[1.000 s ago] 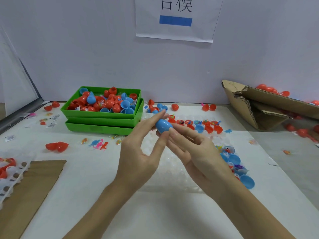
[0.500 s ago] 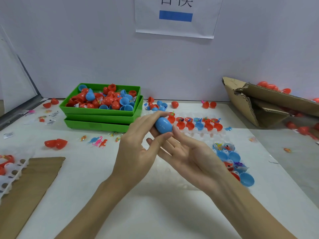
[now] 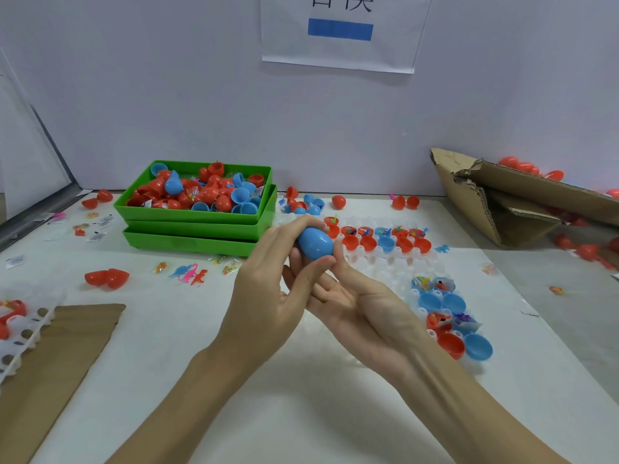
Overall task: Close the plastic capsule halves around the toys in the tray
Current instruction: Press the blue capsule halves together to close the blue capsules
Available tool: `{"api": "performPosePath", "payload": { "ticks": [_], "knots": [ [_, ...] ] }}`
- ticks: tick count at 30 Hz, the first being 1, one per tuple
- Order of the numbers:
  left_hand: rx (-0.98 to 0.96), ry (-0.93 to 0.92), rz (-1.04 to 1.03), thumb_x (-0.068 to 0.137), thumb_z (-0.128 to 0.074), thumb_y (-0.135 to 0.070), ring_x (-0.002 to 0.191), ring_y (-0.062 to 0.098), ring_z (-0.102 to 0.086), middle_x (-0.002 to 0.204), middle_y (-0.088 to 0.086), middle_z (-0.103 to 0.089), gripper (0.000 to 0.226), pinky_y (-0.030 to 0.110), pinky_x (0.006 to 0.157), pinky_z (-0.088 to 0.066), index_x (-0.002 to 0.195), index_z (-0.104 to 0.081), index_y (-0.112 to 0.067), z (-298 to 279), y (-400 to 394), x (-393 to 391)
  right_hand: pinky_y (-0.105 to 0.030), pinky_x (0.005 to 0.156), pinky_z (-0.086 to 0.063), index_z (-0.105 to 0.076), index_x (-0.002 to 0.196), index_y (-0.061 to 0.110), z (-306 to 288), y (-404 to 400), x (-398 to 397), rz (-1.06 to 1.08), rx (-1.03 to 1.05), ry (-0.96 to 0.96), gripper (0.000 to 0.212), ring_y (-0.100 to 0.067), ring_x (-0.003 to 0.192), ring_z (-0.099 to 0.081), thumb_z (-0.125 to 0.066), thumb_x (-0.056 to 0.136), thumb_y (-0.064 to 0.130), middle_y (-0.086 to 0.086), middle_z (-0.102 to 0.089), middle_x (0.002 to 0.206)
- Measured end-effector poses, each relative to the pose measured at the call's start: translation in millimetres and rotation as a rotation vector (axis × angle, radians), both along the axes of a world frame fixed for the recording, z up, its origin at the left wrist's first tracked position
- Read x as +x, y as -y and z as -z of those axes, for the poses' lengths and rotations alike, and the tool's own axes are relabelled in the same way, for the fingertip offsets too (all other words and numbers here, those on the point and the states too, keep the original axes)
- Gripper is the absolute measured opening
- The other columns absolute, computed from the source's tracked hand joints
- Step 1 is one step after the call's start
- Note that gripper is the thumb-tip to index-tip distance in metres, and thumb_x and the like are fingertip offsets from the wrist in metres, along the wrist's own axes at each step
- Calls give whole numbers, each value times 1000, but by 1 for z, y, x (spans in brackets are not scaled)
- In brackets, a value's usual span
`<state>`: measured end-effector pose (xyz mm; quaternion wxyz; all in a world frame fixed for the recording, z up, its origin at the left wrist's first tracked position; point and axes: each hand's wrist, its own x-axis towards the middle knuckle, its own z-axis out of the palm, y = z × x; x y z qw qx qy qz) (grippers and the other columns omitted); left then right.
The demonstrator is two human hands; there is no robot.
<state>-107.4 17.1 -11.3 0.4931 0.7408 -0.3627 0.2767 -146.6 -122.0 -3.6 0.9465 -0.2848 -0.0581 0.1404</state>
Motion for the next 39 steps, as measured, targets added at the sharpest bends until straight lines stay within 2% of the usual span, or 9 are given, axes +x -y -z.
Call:
{"api": "performPosePath", "payload": {
  "ticks": [11, 13, 16, 18, 20, 24, 26, 31, 39],
  "knots": [
    [1, 38, -64, 102, -64, -29, 105, 5, -62, 114, -3, -67, 35, 8, 93, -45, 124, -63, -2, 5, 1, 0, -32, 92, -58, -74, 116, -3, -4, 0, -5, 23, -24, -18, 35, -24, 114, -69, -74, 88, 19, -17, -70, 121],
    [-9, -1, -39, 102, -59, -28, 114, 8, -64, 120, -2, -69, 35, 16, 98, -48, 126, -63, -3, 4, 1, 1, -34, 99, -56, -75, 117, 1, -6, 1, -5, 41, -83, 0, 32, -23, 120, -67, -70, 93, 21, -16, -70, 126],
    [-70, -262, 133, 106, -51, -30, 133, 16, -59, 136, -7, -67, 38, 33, 109, -48, 139, -59, -14, 3, 4, -1, -36, 102, -54, -71, 123, 1, -9, 3, -4, 154, -184, 55, 33, -28, 122, -66, -68, 95, 19, -17, -69, 129],
    [-122, -424, 274, 109, -43, -29, 143, 15, -49, 148, -9, -59, 41, 34, 116, -44, 148, -54, -21, 3, 5, -1, -34, 97, -57, -70, 120, 2, -9, 5, -4, 370, -403, 148, 32, -28, 114, -71, -73, 92, 17, -14, -73, 120],
    [-196, -535, 374, 110, -38, -35, 145, 13, -47, 153, -8, -55, 45, 33, 114, -45, 151, -52, -24, 2, 6, -1, -30, 92, -59, -71, 112, 10, -8, 8, -3, 666, -825, 312, 26, -20, 103, -74, -80, 88, 19, -1, -77, 108],
    [-359, -737, 409, 105, -51, -36, 114, 25, -71, 134, 0, -70, 36, 31, 98, -56, 136, -68, -28, -1, 7, 0, -21, 88, -54, -68, 113, 14, 1, 11, 0, 999, -1412, 677, 36, -9, 99, -67, -86, 83, 21, 6, -70, 107],
    [-417, -791, 401, 102, -61, -28, 103, 27, -74, 123, 8, -73, 31, 34, 95, -58, 131, -71, -21, 0, 7, 2, -21, 91, -52, -67, 120, 15, 7, 11, 3, 1050, -1543, 756, 42, -6, 103, -60, -86, 83, 20, 3, -65, 114],
    [-585, -932, 544, 96, -66, -25, 94, 26, -73, 110, 19, -74, 37, 27, 86, -58, 127, -68, -4, -5, 6, 2, -17, 109, -41, -52, 146, 10, 7, 13, 4, 950, -1547, 831, 62, -8, 132, -52, -78, 90, 17, 0, -57, 144],
    [-678, -1015, 664, 90, -69, -32, 99, 19, -69, 107, 11, -70, 44, 23, 89, -56, 121, -65, 0, -3, 5, 2, -12, 99, -45, -63, 138, 16, 3, 10, -1, 895, -1414, 820, 51, 4, 119, -60, -77, 89, 10, 14, -66, 131]
  ]
}}
